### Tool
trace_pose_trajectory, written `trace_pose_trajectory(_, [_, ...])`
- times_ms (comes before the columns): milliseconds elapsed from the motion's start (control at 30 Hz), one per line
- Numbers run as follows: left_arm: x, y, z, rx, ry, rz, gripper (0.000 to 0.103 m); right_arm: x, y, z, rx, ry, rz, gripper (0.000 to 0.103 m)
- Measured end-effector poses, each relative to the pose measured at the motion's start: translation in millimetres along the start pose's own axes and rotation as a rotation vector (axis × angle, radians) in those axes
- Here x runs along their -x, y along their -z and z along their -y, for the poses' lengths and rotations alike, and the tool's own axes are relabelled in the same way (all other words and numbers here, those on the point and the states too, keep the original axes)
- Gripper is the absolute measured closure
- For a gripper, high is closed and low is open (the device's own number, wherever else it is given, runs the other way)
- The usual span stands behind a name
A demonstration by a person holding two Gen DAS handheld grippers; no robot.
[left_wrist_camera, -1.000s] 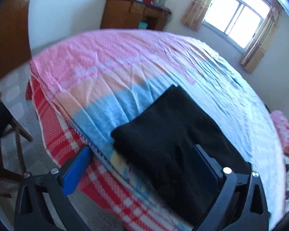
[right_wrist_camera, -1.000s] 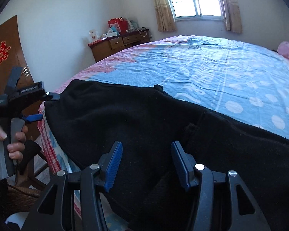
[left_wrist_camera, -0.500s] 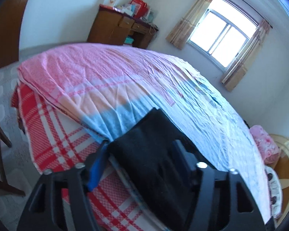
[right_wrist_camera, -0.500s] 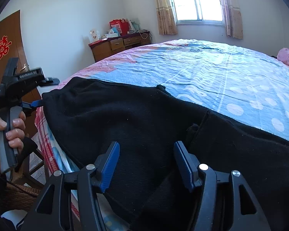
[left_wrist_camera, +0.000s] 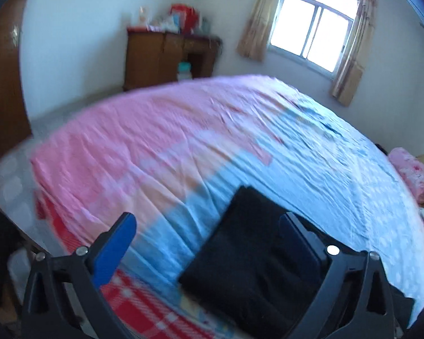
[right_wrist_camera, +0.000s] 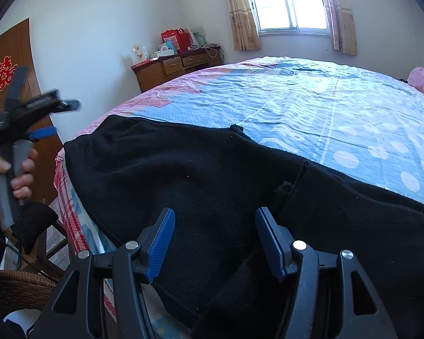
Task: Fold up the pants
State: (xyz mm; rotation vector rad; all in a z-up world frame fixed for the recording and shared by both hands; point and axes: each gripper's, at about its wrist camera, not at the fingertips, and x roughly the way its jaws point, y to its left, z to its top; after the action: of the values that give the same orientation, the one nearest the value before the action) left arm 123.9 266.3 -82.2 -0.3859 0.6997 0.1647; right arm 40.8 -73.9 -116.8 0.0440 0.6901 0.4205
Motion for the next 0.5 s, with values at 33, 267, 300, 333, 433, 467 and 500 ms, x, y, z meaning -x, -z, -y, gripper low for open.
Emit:
trace_pose_trajectory(33, [-8,5,-1,0.014,0.015,-0.027,0.002,0,0,0,-0.001,-0.001,0.0,0.042])
trace_pose_trajectory(267, [1,47,21,-0.056,-0.053,-0.04,0.003,1,0,2,-0.006,-0.009,-0.001,0.041])
trace_pose_trajectory(300, [5,53,26,-0.074,-0.046,-0.035,0.003,0,0,2,-0.006,-0.007,-0.001,0.041])
trace_pose_trajectory(333, [8,55,27,-0.077,-0.023,-0.026,0.003,0,0,2,-0.006,-0.006,-0.001,0.041])
trace_pose_trajectory(433, [19,51,18,0.047,0.152,0.008,0.007,0,0,2,-0.006,-0.007,0.001,0.04])
trace_pose_trajectory(467, [20,47,11,0.116,0.229,0.014,0.009,1,0,2,-0.006,-0.007,0.001,0.04])
trace_pose_trajectory(500, [19,43,7,0.164,0.27,0.023,0.009,1,0,2,-0.006,-0.008,0.0,0.04])
